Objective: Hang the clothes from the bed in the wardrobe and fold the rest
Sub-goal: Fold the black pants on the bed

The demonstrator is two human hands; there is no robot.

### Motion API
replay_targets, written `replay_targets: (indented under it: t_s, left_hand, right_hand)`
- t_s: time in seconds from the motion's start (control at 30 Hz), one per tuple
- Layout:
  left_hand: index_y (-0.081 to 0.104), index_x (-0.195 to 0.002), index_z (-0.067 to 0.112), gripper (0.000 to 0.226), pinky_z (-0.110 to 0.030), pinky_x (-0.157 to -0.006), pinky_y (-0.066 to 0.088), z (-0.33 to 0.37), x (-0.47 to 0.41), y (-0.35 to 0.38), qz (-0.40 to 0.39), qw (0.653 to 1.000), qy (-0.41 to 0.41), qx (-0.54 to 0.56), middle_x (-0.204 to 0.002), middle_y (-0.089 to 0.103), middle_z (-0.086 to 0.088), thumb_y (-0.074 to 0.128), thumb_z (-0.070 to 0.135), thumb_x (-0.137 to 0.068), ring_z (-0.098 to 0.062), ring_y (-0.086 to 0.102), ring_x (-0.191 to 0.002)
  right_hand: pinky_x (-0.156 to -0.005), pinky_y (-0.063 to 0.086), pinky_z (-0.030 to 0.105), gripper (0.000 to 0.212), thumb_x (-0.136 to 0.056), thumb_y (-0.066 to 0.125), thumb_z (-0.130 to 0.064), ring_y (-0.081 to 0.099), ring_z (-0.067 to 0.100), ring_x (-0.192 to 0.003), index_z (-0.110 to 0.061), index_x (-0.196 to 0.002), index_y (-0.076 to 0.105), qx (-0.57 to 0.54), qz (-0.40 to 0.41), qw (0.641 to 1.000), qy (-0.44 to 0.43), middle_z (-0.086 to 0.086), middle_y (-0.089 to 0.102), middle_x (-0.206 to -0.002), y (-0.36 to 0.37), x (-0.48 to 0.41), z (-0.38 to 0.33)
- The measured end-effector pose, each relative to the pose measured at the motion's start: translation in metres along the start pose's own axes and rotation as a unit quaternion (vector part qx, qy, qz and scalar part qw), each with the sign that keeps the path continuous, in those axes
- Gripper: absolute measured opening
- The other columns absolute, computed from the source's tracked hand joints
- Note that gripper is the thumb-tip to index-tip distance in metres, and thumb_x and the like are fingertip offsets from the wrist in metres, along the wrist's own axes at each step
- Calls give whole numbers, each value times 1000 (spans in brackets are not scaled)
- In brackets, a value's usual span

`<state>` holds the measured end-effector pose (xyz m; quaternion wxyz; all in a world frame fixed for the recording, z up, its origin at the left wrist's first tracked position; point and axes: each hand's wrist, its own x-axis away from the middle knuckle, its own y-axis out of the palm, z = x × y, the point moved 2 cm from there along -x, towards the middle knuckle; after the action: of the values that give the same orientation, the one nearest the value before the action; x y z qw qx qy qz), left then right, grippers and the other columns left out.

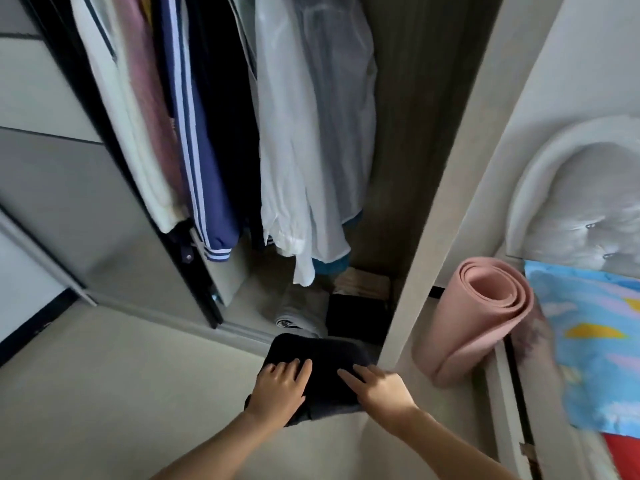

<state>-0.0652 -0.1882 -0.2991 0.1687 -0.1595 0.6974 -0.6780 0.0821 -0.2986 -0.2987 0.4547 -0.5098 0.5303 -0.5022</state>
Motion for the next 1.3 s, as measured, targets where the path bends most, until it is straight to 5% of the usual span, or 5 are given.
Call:
replay_targets:
  t_s: [0.53, 0.77, 0.87, 1.0, 1.3]
  left_hand:
    - [76, -87, 14, 78, -22, -51, 52, -145, -94, 99, -63, 998, 31, 2, -79, 72, -5, 92, 38, -14, -16, 66, -57]
    - [73, -103, 12, 41, -30, -64, 56, -211, -210, 219, 123, 988, 40, -81, -97, 73, -9, 36, 5, -87, -23, 71, -78]
    - [67, -117, 13, 48, -36, -81, 54, -233, -258, 309, 70, 993, 5, -94, -119, 65, -13, 39, 7, -78, -25, 65, -103]
    - [2, -151, 23, 67, -48, -114, 11, -272, -290, 468, -179, 973, -116, -86, -157, -1, -17, 38, 13, -96, -30, 1, -145]
    - [16, -149, 23, 60, -40, -109, 21, -235, -229, 477, -201, 975, -88, -31, -155, 16, -11, 41, 21, -95, -23, 17, -141]
  right_hand:
    - [-36, 43, 15, 70, -18, 86, -21, 65, 13, -54, -24, -87, 78, -20, -53, 998, -1, 2, 71, -74, 90, -170, 12]
    - [-56, 57, 27, 44, -52, 81, -10, 71, 25, -79, -16, -96, 76, 64, 116, 991, 14, 14, 72, -89, 205, -288, 85]
    - [-80, 56, 37, 74, -45, 90, -30, 65, 31, -104, -17, -115, 68, 41, 46, 995, 79, 21, 67, -110, 294, -341, 111]
    - [-116, 3, 46, 69, -98, 40, -41, -8, 32, -145, -28, -150, -4, -24, -145, 972, 181, 16, -11, -157, 451, -372, 128]
    - [-115, 8, 43, 59, -99, 33, -38, 2, 25, -145, -30, -150, 5, -82, -149, 950, 260, 11, 1, -158, 428, -306, 111]
